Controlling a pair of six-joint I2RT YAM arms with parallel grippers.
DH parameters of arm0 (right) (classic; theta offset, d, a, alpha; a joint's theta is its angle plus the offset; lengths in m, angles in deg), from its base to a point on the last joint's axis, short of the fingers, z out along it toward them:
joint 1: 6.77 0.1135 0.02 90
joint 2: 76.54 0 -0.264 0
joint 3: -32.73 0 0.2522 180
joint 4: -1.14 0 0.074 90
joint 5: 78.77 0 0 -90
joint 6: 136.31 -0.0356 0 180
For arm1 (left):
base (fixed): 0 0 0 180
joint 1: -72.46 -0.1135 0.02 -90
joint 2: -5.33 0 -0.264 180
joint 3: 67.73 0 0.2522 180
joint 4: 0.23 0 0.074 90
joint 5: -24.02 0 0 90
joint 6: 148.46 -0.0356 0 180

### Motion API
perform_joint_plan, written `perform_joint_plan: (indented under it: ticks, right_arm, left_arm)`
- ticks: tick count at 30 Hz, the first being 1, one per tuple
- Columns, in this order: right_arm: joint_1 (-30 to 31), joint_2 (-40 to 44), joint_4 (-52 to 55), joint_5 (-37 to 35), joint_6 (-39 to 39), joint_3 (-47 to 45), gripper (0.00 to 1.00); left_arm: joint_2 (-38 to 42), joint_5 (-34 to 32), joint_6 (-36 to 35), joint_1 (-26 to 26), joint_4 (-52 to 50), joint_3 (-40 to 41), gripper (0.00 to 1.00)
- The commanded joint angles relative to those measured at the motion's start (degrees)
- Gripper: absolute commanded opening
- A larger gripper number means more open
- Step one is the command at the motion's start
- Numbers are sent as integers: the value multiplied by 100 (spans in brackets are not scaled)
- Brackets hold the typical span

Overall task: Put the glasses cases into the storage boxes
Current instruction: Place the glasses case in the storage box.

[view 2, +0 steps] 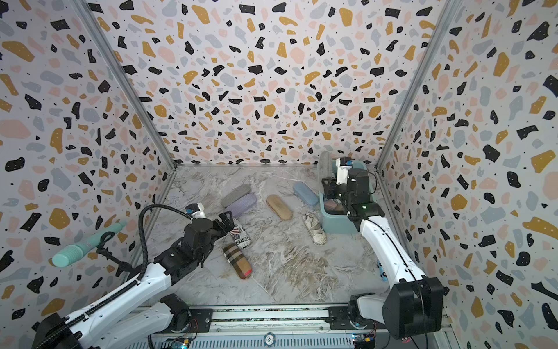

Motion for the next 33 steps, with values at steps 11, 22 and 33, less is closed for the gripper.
perform_joint_plan:
  ticks: [11, 22, 33]
  right_arm:
    - [-682, -1381, 795, -925, 456, 1056, 32]
    - [-625, -1667, 505, -807, 426, 1036, 59]
    - [23, -462, -29, -1686, 114, 41, 65]
  left_arm:
    - [50, -104, -45, -58, -134, 62, 99]
    - [-345, 162, -61, -75, -66, -40, 99]
    - [-409, 213, -69, -84, -71, 16, 100]
